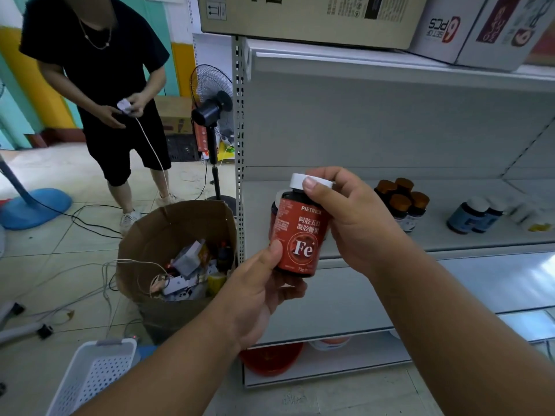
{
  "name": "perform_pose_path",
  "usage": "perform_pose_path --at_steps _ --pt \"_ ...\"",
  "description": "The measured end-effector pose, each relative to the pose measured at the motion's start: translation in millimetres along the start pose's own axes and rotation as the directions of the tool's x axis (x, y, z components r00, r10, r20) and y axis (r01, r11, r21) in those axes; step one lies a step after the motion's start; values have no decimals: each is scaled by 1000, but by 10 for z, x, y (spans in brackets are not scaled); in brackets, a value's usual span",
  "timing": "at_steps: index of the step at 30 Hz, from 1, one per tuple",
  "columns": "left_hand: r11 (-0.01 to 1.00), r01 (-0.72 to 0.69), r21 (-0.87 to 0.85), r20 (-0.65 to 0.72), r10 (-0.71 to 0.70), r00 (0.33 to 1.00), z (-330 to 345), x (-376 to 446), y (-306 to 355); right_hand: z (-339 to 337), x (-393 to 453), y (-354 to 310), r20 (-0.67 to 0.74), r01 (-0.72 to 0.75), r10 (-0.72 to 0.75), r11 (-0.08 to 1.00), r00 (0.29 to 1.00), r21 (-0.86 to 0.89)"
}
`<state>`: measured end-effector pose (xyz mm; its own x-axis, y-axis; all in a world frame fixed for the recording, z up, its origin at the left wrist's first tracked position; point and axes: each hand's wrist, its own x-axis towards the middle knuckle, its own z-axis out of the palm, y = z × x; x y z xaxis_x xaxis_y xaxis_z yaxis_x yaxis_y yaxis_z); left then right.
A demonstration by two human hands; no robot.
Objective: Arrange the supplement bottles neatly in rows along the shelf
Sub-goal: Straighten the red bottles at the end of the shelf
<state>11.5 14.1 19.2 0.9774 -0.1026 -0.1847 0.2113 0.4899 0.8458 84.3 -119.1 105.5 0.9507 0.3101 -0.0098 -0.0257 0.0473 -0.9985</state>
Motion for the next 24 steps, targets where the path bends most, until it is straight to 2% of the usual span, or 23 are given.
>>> perform_pose_path --at_steps 3,5,8,10,12,14,16,17,19,21,23,24 --pt "999 -34 0 5 34 999 -4 -1 21 -28 1 3 13 22 -22 1000 1000 13" --pt "977 -95 193 9 95 995 -47 23 50 -30 -16 -3 7 71 -71 997 997 18" --pt "852 -167 496 30 175 984 -103 67 156 -12 -100 -23 11 231 -230 969 973 -86" --pt "720 -228 655 57 254 966 -102 120 285 -5 -166 -6 65 362 -357 904 932 -226" --pt "549 -309 777 104 371 923 -126 247 449 -6 -224 50 122 506 -500 773 857 -383" --pt "338 -415 845 220 488 845 -175 419 596 5 -275 131 187 625 -633 590 751 -512" --pt "133 -443 887 298 569 767 -193 515 658 21 -315 194 235 693 -723 436 649 -574" --pt "68 -436 897 312 603 734 -187 527 662 17 -325 220 248 714 -752 388 611 -583" --pt "36 -429 903 307 644 701 -172 506 644 3 -337 246 263 733 -780 334 568 -592" --pt "73 -441 894 310 610 730 -173 474 590 -11 -353 262 271 723 -770 328 577 -608" --pt "118 -451 885 333 516 789 -208 450 578 -23 -373 244 239 684 -730 399 640 -611" --pt "145 -427 893 322 457 829 -211 396 587 -27 -383 208 195 645 -693 478 694 -596"
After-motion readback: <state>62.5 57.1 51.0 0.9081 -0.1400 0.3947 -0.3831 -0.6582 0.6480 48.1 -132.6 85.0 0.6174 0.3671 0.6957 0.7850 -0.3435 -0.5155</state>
